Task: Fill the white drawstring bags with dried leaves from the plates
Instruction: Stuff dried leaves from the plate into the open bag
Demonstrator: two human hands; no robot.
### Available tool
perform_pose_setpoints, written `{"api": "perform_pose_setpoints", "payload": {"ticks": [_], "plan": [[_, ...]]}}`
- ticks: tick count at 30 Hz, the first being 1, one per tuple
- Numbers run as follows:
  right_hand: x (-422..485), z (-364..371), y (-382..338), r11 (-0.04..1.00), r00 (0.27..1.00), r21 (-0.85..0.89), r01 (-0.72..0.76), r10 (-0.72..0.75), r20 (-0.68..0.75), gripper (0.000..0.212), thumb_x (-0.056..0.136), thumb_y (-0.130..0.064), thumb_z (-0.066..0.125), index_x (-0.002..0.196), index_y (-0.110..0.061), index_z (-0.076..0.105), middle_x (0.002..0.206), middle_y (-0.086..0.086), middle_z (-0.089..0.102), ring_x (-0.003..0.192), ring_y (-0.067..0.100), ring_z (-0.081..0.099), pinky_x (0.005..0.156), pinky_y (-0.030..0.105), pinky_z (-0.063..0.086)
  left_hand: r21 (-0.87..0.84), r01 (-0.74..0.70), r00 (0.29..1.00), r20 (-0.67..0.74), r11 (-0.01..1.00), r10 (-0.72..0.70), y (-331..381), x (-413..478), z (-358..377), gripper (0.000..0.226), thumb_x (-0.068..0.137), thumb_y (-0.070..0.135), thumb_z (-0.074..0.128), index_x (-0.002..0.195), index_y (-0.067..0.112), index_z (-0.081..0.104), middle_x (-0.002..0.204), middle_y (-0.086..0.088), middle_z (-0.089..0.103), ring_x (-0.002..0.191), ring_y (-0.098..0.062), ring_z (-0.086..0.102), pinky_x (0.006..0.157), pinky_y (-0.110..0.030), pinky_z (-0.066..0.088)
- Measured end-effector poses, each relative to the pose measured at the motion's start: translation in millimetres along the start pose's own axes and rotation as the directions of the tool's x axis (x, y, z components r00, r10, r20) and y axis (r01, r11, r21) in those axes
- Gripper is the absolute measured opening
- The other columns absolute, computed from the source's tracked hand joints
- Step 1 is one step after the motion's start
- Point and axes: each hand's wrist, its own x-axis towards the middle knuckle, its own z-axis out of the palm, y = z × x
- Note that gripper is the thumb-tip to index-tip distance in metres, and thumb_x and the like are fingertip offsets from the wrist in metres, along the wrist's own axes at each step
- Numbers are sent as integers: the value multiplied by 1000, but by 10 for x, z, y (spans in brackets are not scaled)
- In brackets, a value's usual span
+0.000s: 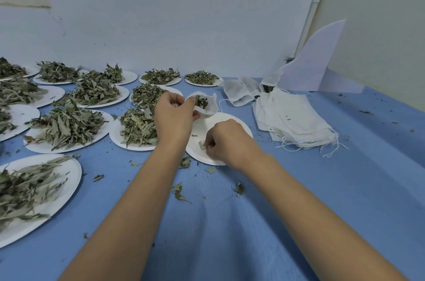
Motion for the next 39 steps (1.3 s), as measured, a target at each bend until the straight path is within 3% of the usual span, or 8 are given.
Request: {"api": "perform_pose_setpoints", "payload": {"ticks": [3, 10, 12, 20, 30, 34, 37, 39], "plan": [[4, 3, 17, 1000, 999, 2, -14, 14, -37, 20, 83, -8, 56, 92, -5, 73, 92, 11, 70, 89, 25, 60, 80, 35, 48, -14, 3, 1000, 2, 1000, -3, 3, 5, -4, 22, 89, 10, 64, 75, 13, 47, 85, -5, 54, 63, -10, 63, 62, -20, 55], [-22, -178, 97, 926, 971, 371, -66, 146, -191, 13, 81, -8, 66, 87, -11, 77, 82, 2, 74, 78, 13, 65, 68, 15, 47, -7, -1, 1000, -5, 1000, 1, 0, 15, -3, 22, 89, 9, 63, 75, 13, 46, 84, -5, 52, 64, -11, 61, 59, -17, 53], [-10, -137, 58, 933, 980, 358, -39, 106, -169, 14, 82, -8, 65, 88, -12, 77, 83, 1, 74, 80, 12, 65, 70, 12, 45, -4, -2, 1000, -6, 1000, 2, 0, 16, -2, 23, 89, 9, 63, 74, 13, 46, 82, -4, 51, 62, -11, 60, 58, -16, 52], [46, 99, 66, 988, 986, 154, -3, 28, -162, 23, 90, -8, 53, 98, -7, 74, 100, 8, 70, 93, 25, 61, 82, 34, 42, -18, 7, 1000, 0, 1000, -7, -11, 24, -14, 24, 90, 8, 62, 74, 13, 46, 80, -3, 51, 55, -5, 60, 61, -19, 55], [43, 61, 74, 987, 992, 163, 16, 5, -128, 23, 85, -5, 56, 99, -12, 74, 93, 2, 71, 89, 18, 59, 75, 20, 41, 19, -6, 1000, -9, 1000, 6, -26, 13, -15, 22, 89, 10, 63, 75, 14, 47, 80, -4, 51, 63, -14, 62, 66, -23, 56], [13, -333, 137, 807, 990, 584, -83, 132, -41, 14, 77, -7, 70, 79, -19, 76, 68, -11, 69, 70, 6, 63, 53, 7, 43, 48, -27, 1000, -3, 998, 27, -27, -5, -23, 19, 90, 13, 63, 78, 16, 49, 81, 0, 50, 67, -14, 62, 70, -26, 57], [-20, -561, 156, 592, 990, 803, -67, 137, -18, 15, 76, -6, 73, 73, -20, 75, 75, -1, 74, 70, 5, 67, 69, 17, 55, 143, -55, 998, 22, 988, 52, -28, -25, -21, 16, 90, 15, 64, 80, 17, 51, 80, 4, 53, 72, -17, 62, 74, -32, 57], [-15, -586, 130, 602, 975, 798, -30, 194, -110, 19, 76, -5, 72, 70, -23, 73, 73, -1, 73, 71, 8, 68, 74, 20, 55, 173, -72, 996, 59, 982, 63, -29, -50, -1, 14, 90, 15, 64, 82, 15, 53, 79, 4, 54, 74, -18, 61, 79, -39, 57]]}}
